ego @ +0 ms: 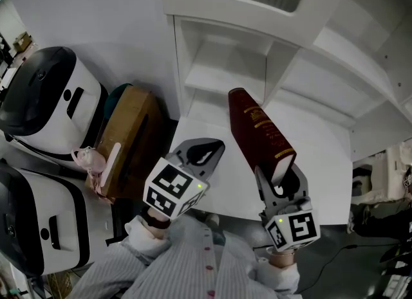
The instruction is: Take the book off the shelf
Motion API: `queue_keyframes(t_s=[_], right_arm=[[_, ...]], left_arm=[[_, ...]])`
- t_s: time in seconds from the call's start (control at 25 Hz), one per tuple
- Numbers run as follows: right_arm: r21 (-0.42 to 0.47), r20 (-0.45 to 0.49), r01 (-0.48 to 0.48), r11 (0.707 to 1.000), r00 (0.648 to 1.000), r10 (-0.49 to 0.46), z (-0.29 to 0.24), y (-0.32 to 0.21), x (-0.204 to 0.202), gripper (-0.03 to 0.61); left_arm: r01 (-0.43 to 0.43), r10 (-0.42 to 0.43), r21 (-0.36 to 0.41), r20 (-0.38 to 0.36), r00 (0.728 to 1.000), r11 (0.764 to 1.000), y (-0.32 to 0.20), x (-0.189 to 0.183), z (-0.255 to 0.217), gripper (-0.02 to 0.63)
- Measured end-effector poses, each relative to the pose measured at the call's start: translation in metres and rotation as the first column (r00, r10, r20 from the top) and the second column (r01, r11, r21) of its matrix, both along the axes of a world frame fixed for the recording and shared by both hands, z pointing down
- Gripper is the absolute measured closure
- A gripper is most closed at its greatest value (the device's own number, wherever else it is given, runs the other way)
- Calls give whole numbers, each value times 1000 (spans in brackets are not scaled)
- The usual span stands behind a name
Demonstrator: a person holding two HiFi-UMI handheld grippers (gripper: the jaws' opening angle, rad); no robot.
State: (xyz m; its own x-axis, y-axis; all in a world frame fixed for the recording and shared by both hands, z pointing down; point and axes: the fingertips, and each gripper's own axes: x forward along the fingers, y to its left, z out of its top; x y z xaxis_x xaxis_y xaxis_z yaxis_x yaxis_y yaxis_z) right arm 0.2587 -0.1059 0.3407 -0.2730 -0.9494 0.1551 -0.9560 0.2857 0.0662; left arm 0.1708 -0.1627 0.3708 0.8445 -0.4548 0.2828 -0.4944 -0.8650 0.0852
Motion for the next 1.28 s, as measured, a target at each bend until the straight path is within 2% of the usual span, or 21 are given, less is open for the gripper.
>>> queue_keyframes(t_s=[0.24,0.48,0.72,1.28], right_arm=[[-8,83,-45,999,996,45,3,0,11,354],[-8,113,-64,998,991,64,6,-2,16,354],[-30,87,-70,997,994,72,9,-6,13,354],[-55,101,-63,996,992,69,12,-14,0,354]], left_arm=[[-3,3,5,-2,1000,1000,-11,-1,-1,604],[-8,8,9,-6,1000,1000,-19,-1,-2,603],[-22,22,11,-7,1000,1000,-24,0,-2,603],[-47,47,6,-9,999,999,-30,-6,-1,603]])
